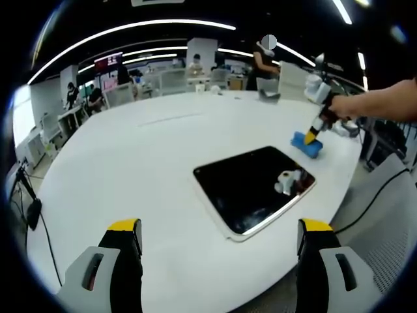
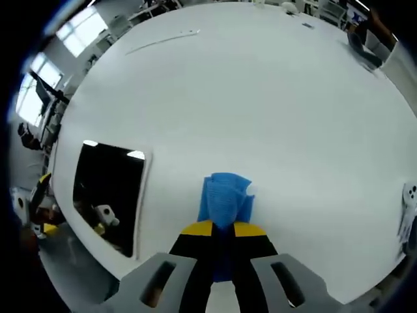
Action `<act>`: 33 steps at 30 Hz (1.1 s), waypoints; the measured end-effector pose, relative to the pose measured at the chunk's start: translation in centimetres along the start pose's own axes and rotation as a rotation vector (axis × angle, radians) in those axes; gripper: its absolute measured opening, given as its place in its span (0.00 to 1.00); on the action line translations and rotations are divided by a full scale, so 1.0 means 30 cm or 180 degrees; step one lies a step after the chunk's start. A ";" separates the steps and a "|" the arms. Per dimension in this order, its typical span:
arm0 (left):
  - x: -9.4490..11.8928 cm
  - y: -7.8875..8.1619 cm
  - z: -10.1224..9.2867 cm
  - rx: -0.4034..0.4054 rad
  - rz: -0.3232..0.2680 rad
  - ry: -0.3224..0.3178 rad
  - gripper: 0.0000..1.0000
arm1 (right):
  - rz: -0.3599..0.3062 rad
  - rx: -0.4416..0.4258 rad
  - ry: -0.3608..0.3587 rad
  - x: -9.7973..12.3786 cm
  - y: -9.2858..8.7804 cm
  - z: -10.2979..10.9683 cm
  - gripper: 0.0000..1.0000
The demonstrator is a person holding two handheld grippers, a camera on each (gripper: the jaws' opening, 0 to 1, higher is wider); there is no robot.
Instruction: Wipe the mirror surface with the cleaning cloth until all visible marks leave the cleaned area.
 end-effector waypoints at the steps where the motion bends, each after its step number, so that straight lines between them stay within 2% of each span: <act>1: 0.000 0.000 0.000 0.0003 0.0000 0.0000 1.00 | -0.0007 0.0005 -0.0011 -0.002 -0.003 -0.002 0.04; 7: -0.001 -0.002 0.002 0.0009 0.0005 0.0004 1.00 | -0.0058 0.0041 -0.0034 -0.021 -0.009 -0.025 0.05; 17: -0.001 -0.002 0.002 0.0018 0.0006 0.0001 1.00 | -0.0146 0.0226 -0.0099 -0.014 -0.006 -0.018 0.08; 23: -0.002 -0.002 0.001 0.0017 0.0001 -0.0006 1.00 | -0.0197 0.0396 -0.0109 -0.016 -0.010 -0.015 0.16; 26: -0.002 -0.002 0.001 0.0020 0.0000 -0.0007 1.00 | -0.0260 0.0605 -0.0138 -0.018 -0.015 -0.016 0.16; 30: -0.001 -0.002 0.003 0.0029 -0.0004 0.0004 1.00 | -0.0289 0.0598 -0.0136 -0.013 -0.018 -0.013 0.18; 33: -0.001 -0.003 0.003 0.0027 -0.0006 0.0007 1.00 | -0.0330 0.0580 -0.0150 -0.012 -0.018 -0.021 0.25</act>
Point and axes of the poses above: the point that each gripper's makers call its tool centre point, and the gripper's own axes: x roughly backward along the fingers, z roughly to its left, y roughly out of its top, the point moved 7 cm from there along x, roughly backward along the fingers, and after that the axes turned 13 degrees about -x, right-handed, at the moved point
